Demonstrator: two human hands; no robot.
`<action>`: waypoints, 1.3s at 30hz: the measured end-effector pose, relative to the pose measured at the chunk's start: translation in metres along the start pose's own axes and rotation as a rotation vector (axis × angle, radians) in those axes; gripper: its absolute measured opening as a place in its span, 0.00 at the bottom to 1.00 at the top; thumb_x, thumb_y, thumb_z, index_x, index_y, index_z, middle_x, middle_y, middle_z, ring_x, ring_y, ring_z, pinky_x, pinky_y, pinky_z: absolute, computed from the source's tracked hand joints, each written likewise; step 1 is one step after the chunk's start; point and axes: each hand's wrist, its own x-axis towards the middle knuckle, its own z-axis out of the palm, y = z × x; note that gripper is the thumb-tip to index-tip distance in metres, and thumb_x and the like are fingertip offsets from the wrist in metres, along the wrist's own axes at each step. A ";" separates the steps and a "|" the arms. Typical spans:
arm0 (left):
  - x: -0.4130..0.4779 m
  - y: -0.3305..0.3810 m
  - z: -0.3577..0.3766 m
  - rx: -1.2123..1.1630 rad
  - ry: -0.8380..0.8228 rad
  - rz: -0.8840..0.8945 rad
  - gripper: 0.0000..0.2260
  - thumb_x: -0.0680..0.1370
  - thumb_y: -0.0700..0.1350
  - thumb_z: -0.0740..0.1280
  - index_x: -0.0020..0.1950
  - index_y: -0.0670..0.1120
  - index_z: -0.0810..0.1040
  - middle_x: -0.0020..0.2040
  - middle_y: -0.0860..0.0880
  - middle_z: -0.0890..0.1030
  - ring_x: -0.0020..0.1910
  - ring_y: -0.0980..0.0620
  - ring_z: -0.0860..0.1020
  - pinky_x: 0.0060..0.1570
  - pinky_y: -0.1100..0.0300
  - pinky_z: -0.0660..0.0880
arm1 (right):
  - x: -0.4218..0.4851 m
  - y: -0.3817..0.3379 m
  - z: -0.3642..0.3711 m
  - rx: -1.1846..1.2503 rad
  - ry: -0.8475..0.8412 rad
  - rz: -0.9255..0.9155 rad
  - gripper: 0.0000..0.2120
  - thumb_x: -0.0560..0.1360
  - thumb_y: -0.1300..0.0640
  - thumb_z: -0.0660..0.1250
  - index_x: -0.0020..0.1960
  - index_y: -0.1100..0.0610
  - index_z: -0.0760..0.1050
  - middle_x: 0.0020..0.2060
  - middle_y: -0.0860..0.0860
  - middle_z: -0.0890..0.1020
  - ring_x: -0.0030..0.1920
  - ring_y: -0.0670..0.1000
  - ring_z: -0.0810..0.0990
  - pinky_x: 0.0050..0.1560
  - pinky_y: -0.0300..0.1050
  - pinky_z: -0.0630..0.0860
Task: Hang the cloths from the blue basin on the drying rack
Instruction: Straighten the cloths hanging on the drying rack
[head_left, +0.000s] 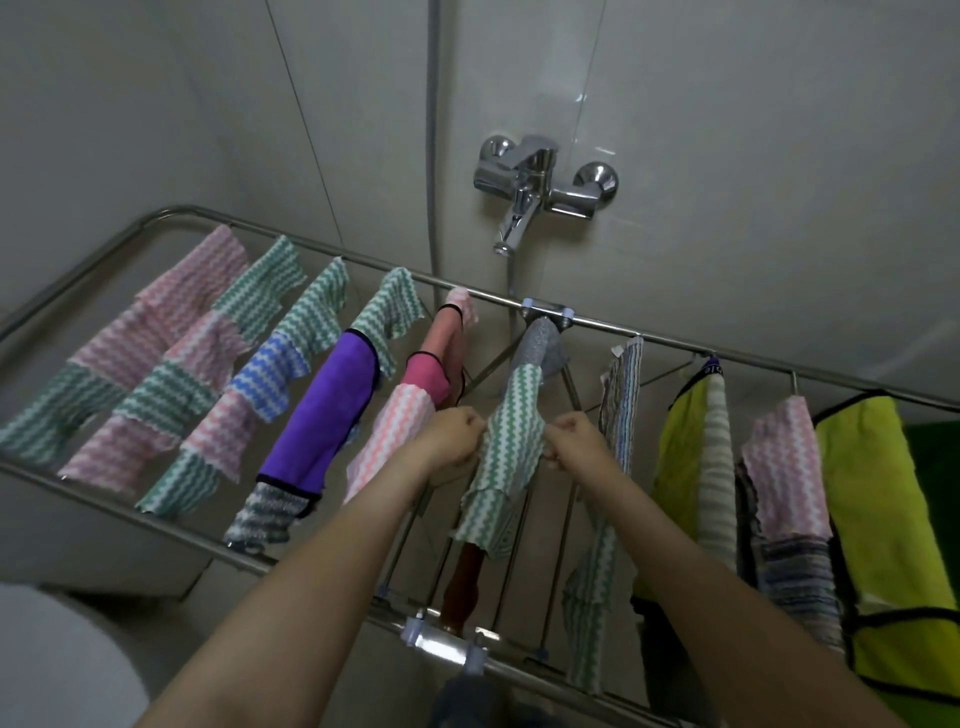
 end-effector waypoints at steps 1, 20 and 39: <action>0.004 0.001 0.000 -0.087 0.007 -0.033 0.10 0.82 0.43 0.55 0.51 0.42 0.75 0.47 0.38 0.81 0.41 0.42 0.79 0.47 0.50 0.78 | 0.005 -0.005 -0.002 0.090 -0.023 0.044 0.18 0.79 0.54 0.61 0.66 0.61 0.64 0.57 0.60 0.75 0.40 0.50 0.76 0.38 0.44 0.76; 0.056 0.014 0.007 -0.507 -0.168 -0.375 0.11 0.77 0.39 0.65 0.35 0.45 0.70 0.28 0.49 0.70 0.22 0.55 0.64 0.23 0.66 0.59 | 0.040 -0.006 0.003 0.619 -0.060 -0.013 0.09 0.78 0.58 0.64 0.58 0.57 0.73 0.51 0.54 0.80 0.49 0.52 0.80 0.50 0.47 0.78; 0.026 0.030 0.023 -0.073 -0.119 0.043 0.23 0.82 0.54 0.53 0.75 0.45 0.59 0.71 0.43 0.68 0.66 0.45 0.71 0.58 0.59 0.67 | 0.027 0.009 0.027 0.171 0.284 0.041 0.30 0.79 0.53 0.62 0.74 0.62 0.53 0.70 0.60 0.63 0.67 0.59 0.67 0.62 0.50 0.69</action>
